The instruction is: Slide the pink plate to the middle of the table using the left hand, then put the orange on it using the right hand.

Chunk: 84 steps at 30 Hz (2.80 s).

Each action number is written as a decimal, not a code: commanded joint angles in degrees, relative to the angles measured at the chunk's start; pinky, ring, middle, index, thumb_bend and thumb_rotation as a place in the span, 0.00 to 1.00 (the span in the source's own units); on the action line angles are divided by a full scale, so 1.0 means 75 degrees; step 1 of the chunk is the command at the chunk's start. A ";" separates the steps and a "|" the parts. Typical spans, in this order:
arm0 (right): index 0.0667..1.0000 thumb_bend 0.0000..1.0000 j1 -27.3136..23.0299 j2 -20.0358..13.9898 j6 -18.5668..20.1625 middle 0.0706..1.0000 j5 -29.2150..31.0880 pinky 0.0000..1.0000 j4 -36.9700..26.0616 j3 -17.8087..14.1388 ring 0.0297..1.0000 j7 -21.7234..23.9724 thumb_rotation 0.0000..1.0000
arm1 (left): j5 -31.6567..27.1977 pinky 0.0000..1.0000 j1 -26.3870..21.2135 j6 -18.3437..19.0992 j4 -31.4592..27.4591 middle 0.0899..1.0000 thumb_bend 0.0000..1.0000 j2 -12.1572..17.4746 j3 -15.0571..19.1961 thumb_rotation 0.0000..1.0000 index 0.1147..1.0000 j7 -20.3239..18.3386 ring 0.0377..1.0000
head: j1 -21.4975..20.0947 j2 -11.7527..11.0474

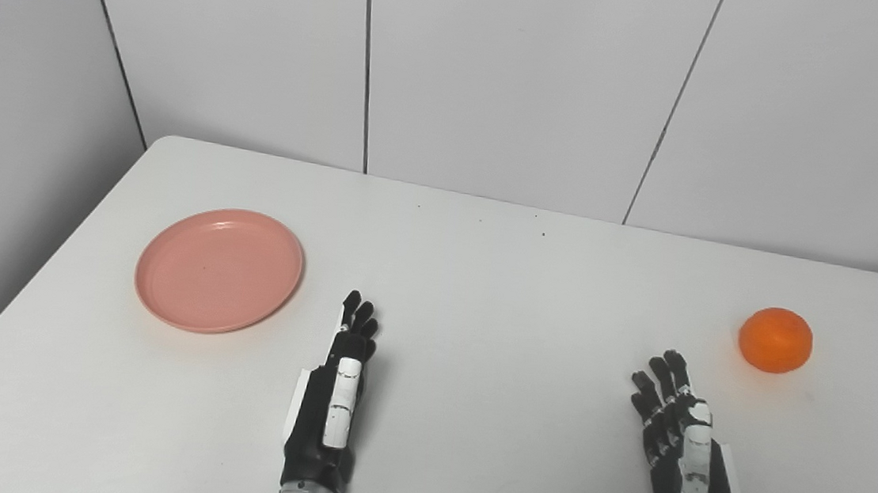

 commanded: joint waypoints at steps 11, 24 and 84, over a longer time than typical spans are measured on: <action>0.96 0.78 0.0127 -0.0140 -0.0431 0.95 0.0075 0.96 0.0866 -0.0229 0.92 0.0205 1.00 | 0.0231 1.00 0.0190 -0.0306 0.0668 1.00 0.66 -0.0242 0.0075 1.00 1.00 -0.0061 0.99 | 0.0079 -0.0377; 0.98 0.77 -0.0018 -0.0216 -0.0749 0.97 0.0244 1.00 0.1413 -0.0320 0.95 0.0470 1.00 | 0.0358 1.00 0.0078 -0.0707 0.1195 1.00 0.67 -0.0338 0.0142 0.99 1.00 -0.0035 0.98 | 0.0339 -0.0850; 1.00 0.77 -0.0143 -0.0185 -0.0846 0.99 0.0268 1.00 0.1878 -0.0346 0.98 0.0617 1.00 | -0.0273 0.89 -0.1138 -0.0838 -0.1003 0.90 0.89 0.0530 0.0237 0.66 0.90 -0.0974 0.87 | 0.0566 -0.1183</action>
